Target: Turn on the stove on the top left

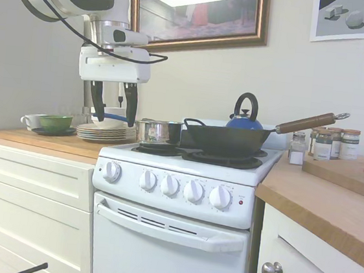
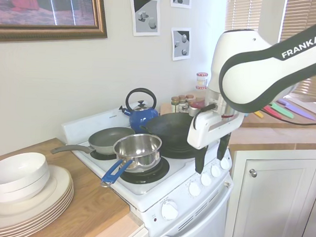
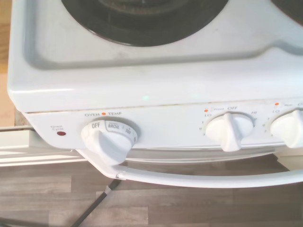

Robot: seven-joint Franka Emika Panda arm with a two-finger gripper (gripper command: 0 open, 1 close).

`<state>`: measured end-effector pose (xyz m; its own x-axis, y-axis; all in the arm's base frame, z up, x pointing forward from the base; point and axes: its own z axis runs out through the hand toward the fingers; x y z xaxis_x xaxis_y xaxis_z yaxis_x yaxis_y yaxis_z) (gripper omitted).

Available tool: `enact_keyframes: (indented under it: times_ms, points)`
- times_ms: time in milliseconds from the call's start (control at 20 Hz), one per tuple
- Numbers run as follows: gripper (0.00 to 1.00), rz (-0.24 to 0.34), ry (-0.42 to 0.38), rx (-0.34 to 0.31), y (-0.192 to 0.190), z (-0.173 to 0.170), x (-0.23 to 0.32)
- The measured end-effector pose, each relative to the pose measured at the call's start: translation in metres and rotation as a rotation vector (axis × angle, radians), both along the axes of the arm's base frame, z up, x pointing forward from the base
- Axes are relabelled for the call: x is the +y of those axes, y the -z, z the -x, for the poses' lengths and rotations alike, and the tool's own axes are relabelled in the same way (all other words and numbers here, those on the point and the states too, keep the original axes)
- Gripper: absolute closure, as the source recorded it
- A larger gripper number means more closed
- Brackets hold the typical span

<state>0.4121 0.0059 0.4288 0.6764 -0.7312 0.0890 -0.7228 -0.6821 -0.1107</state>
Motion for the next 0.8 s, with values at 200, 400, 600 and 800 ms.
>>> enact_keyframes:
  times_ms: [200, 400, 600, 800]
  points:
    - [0.0, 0.002, -0.002, 0.0, 0.001, -0.001, -0.004]
    - [0.0, 0.003, -0.001, 0.012, 0.009, -0.003, -0.017]
    - [1.0, 0.004, 0.016, 0.032, 0.025, -0.013, -0.032]
    - [1.0, 0.017, 0.016, 0.053, 0.043, -0.03, -0.042]
